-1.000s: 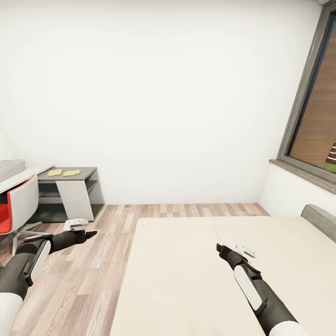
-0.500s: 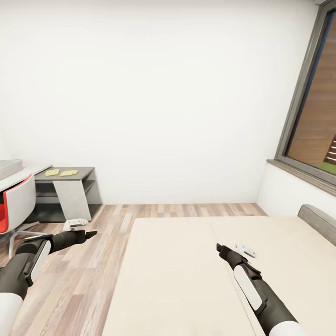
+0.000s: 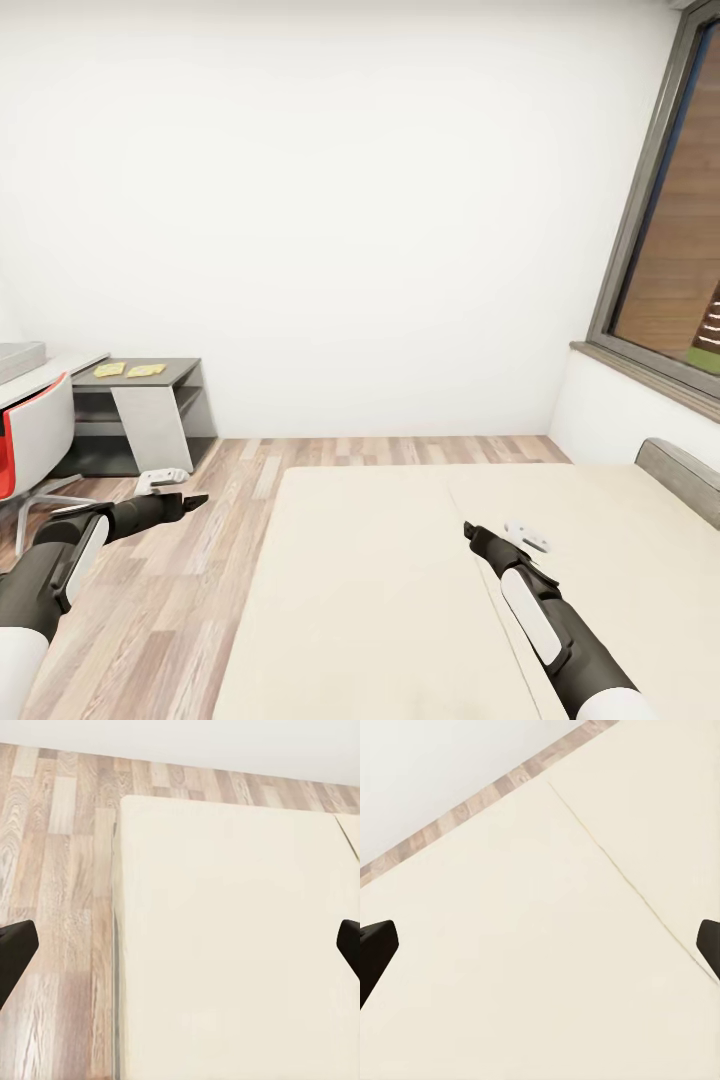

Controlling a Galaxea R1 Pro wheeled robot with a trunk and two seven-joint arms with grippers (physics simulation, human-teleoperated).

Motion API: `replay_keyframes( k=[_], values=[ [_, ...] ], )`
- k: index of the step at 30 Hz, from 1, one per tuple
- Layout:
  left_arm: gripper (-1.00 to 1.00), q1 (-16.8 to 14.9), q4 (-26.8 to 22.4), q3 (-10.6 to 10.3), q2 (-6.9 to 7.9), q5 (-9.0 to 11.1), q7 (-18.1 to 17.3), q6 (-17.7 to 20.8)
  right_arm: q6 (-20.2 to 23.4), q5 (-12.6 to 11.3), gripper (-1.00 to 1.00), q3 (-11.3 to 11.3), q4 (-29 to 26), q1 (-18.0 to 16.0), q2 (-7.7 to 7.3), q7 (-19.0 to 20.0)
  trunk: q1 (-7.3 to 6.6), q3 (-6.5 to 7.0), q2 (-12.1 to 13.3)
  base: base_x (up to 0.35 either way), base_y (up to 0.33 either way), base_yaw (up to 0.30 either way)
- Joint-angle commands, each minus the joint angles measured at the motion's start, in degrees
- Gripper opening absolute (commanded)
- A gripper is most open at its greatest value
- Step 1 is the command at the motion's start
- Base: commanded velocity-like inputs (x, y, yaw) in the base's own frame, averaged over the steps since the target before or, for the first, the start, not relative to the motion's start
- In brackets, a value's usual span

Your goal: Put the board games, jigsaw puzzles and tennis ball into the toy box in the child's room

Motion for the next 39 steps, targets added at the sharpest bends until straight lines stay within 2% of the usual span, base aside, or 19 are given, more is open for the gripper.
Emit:
replay_keyframes(
  k=[1, 39],
  values=[
    [1.00, -0.02, -0.01, 0.07, -0.01, 0.55, 0.05, 0.50, 0.13, -0.41, 1.00, 0.24, -0.10, -0.01, -0.08, -0.49, 0.02, -0.03, -0.04, 0.000, -0.050, 0.000],
    [1.00, -0.02, -0.01, 0.08, -0.01, 0.55, -0.06, 0.41, 0.13, -0.41, 1.00, 0.24, -0.10, -0.01, -0.08, -0.49, 0.02, -0.03, -0.04, 0.016, -0.035, 0.000]
  ],
)
